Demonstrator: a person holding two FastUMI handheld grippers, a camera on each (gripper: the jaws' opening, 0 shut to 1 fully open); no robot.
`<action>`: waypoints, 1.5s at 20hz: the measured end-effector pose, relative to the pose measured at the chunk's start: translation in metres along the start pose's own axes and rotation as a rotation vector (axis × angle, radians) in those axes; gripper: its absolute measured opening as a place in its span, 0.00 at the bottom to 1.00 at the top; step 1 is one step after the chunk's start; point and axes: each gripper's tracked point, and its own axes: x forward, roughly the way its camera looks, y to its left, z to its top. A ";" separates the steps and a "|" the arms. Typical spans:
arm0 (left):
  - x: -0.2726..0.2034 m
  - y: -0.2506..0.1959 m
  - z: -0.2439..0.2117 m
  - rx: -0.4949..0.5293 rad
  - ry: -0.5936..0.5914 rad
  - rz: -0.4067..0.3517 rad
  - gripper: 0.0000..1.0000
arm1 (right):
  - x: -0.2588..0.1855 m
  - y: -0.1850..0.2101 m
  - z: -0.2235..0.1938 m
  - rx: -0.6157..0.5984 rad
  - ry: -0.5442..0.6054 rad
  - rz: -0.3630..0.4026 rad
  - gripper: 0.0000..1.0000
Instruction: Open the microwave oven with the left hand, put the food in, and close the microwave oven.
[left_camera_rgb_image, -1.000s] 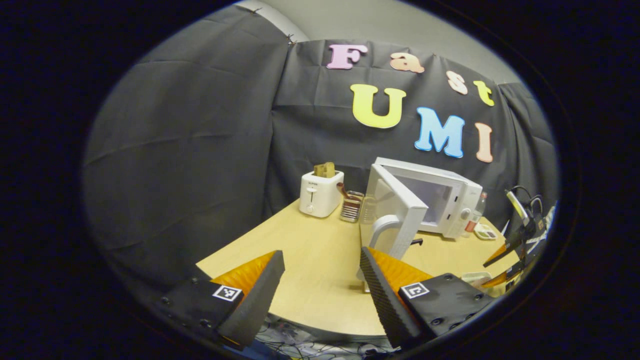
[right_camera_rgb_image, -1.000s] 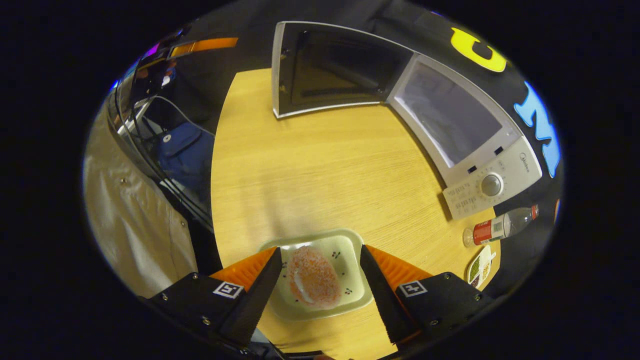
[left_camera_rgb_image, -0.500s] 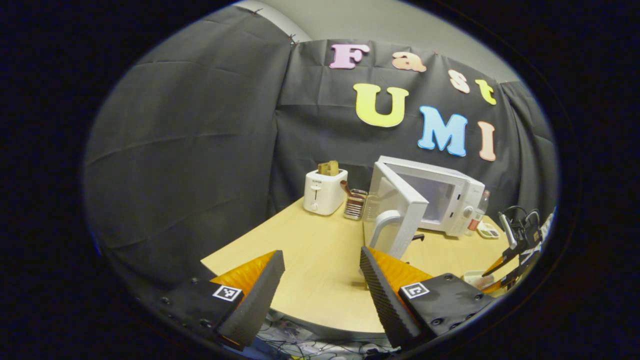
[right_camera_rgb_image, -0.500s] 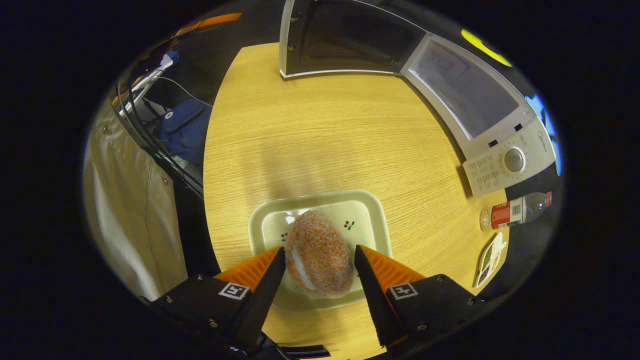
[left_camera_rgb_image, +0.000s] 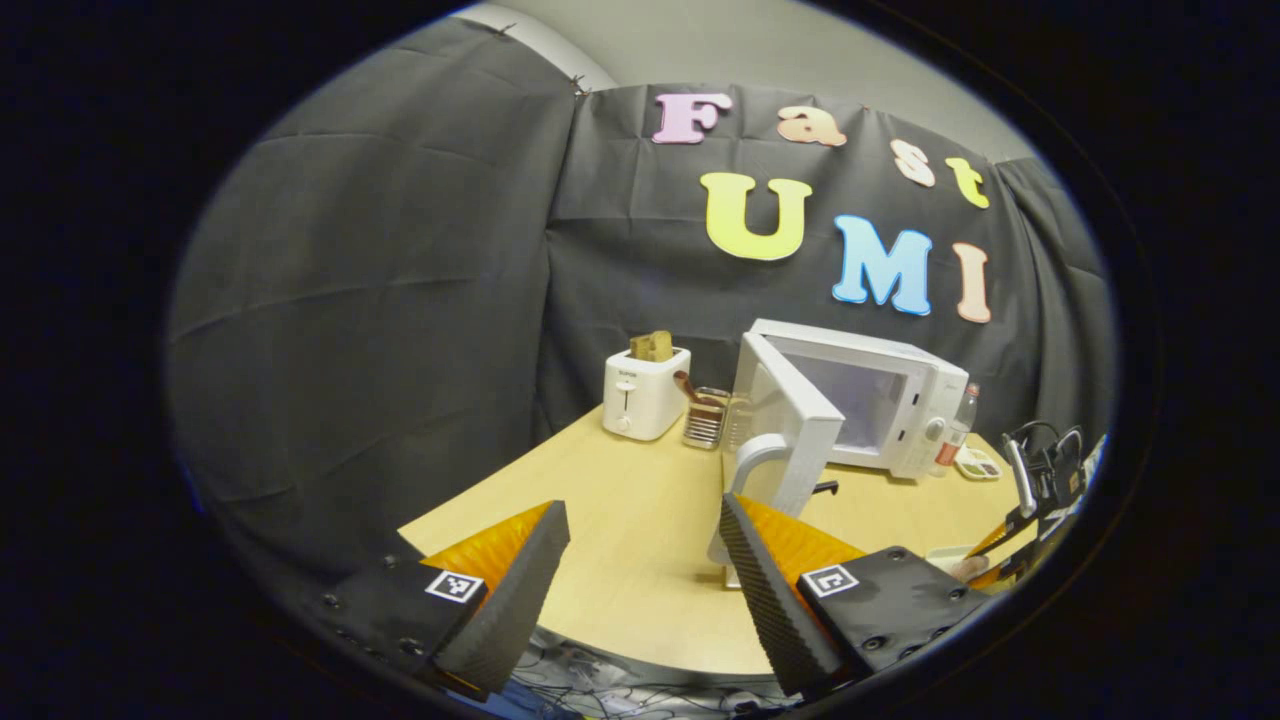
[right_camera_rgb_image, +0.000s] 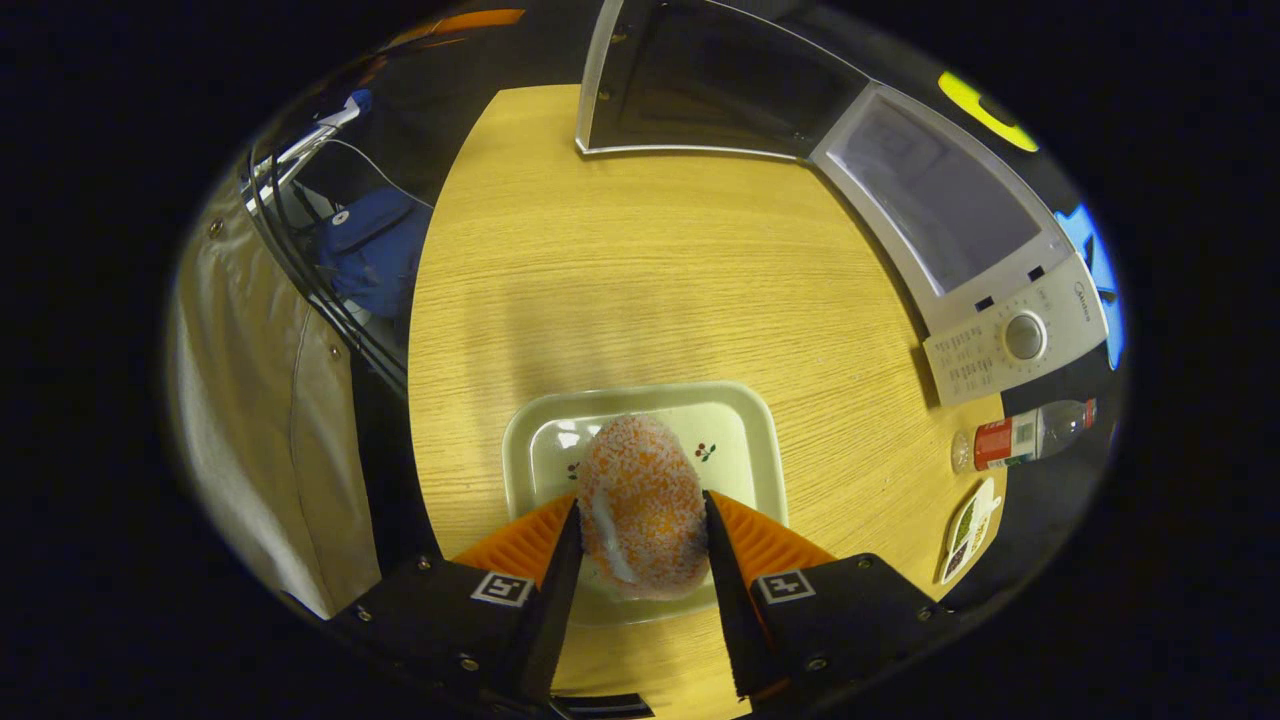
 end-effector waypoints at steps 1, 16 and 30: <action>-0.001 -0.002 0.001 -0.002 -0.002 -0.002 1.00 | -0.003 -0.007 0.007 -0.005 -0.014 -0.022 0.66; -0.007 -0.009 0.009 0.018 -0.015 0.037 1.00 | -0.067 -0.143 0.164 -0.223 -0.328 -0.399 0.66; -0.041 0.023 0.019 -0.019 -0.026 0.225 1.00 | -0.020 -0.257 0.247 -0.275 -0.406 -0.672 0.66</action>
